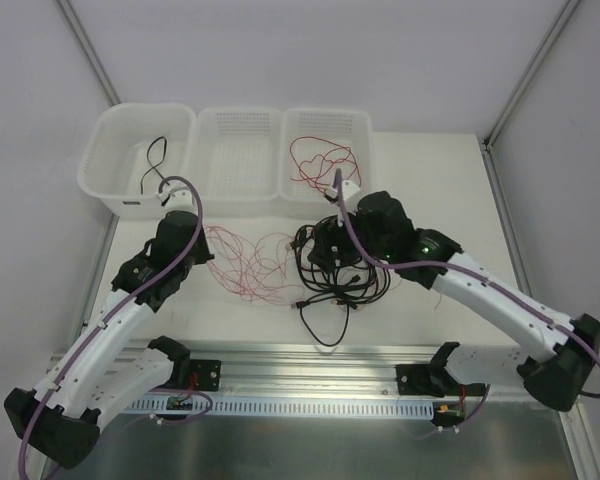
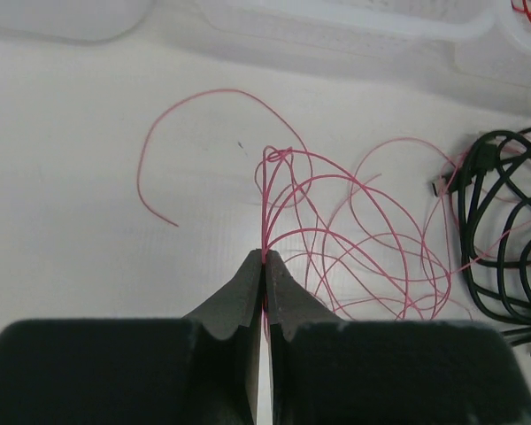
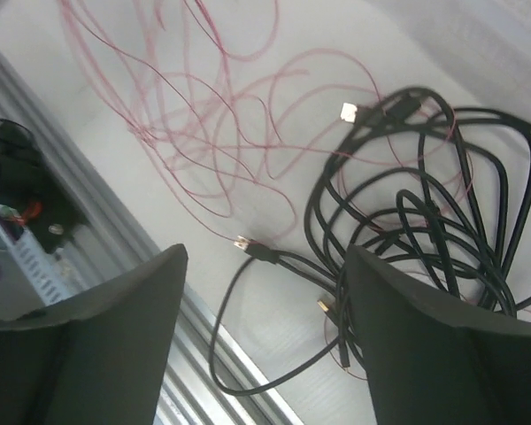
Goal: Untangle the cables
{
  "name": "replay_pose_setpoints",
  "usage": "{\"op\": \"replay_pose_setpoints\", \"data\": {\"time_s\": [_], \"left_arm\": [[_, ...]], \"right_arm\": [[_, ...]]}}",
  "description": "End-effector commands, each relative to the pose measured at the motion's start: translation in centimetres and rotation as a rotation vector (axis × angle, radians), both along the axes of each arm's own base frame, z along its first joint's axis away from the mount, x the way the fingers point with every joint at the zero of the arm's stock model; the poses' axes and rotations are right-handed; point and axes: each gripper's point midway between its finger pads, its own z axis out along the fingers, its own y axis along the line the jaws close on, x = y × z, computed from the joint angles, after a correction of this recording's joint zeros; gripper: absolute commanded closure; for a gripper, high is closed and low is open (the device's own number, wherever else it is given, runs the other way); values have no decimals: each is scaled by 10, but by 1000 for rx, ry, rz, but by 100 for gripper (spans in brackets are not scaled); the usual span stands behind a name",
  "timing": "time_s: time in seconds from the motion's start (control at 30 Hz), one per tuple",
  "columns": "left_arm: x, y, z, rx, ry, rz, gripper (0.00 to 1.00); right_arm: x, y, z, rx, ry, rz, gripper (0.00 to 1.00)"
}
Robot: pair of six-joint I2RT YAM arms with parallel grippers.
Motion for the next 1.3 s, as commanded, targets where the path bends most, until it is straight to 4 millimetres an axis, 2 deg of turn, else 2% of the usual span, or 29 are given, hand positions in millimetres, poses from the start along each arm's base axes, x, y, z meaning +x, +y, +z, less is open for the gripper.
{"op": "replay_pose_setpoints", "data": {"time_s": [0.0, 0.07, 0.1, 0.2, 0.23, 0.33, 0.37, 0.43, 0.47, 0.57, 0.7, 0.97, 1.0, 1.03, 1.1, 1.27], "left_arm": [[8, 28, 56, 64, -152, 92, 100], [5, 43, 71, 126, -179, 133, 100], [4, 47, 83, 141, -205, 141, 100], [-2, 58, 103, 161, -251, 172, 100], [-4, 61, 108, 165, -263, 180, 100], [-9, 67, 118, 173, -291, 199, 100], [-9, 66, 120, 167, -293, 189, 100], [-11, 64, 120, 159, -296, 178, 100], [-11, 63, 117, 158, -290, 170, 100], [-9, 58, 110, 150, -274, 152, 100], [-7, 49, 99, 122, -245, 120, 100], [-7, 41, 87, 98, -217, 92, 100], [-7, 41, 86, 92, -215, 94, 100], [-7, 40, 85, 89, -215, 90, 100], [-8, 39, 81, 85, -207, 87, 100], [-8, 36, 71, 75, -183, 81, 100]], "right_arm": [[12, 2, -54, -196, 80, -19, 26], [17, 11, -68, -238, 93, -14, 31], [21, 15, -87, -285, 116, -15, 31], [33, 24, -104, -341, 111, -35, 36], [37, 27, -119, -376, 128, -35, 36], [46, 36, -132, -410, 120, -40, 44], [49, 37, -146, -441, 134, -45, 47], [53, 41, -155, -459, 136, -47, 51], [54, 41, -165, -482, 148, -46, 51], [54, 44, -179, -504, 164, -38, 51], [52, 46, -209, -557, 190, -27, 51], [45, 48, -247, -619, 234, 1, 53], [43, 48, -250, -623, 238, 4, 56], [42, 47, -252, -637, 238, 8, 64], [40, 41, -256, -669, 229, 5, 67], [25, 39, -259, -686, 246, 47, 51]]}}
